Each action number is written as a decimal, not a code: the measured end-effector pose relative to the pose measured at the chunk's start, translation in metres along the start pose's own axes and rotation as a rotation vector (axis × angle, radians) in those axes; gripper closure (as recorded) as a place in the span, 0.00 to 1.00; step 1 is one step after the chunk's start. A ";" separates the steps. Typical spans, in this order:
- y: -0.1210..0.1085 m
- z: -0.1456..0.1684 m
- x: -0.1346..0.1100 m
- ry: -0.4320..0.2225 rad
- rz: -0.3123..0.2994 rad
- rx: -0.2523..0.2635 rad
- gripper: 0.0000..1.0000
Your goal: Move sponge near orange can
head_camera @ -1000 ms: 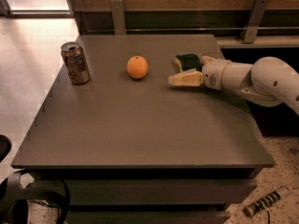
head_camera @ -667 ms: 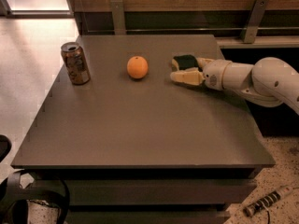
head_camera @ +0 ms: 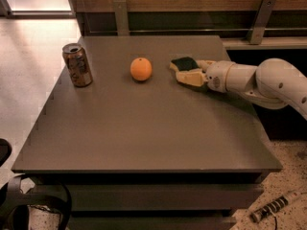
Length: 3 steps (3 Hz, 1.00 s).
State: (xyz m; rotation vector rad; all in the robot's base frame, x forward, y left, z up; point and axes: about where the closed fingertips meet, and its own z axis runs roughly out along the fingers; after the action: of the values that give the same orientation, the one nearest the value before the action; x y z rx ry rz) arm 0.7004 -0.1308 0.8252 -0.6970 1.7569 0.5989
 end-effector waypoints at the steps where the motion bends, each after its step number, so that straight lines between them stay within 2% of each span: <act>1: 0.002 0.002 0.000 0.000 0.000 -0.004 0.93; 2: 0.003 0.004 0.000 0.000 0.000 -0.007 1.00; 3: -0.002 -0.008 -0.008 0.001 -0.007 0.005 1.00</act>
Offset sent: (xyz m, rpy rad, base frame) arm 0.0001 0.0028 -0.0003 0.0007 0.0006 0.0041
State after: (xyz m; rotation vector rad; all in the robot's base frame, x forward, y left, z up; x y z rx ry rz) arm 0.6987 -0.1367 0.8349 -0.7000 1.7560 0.5890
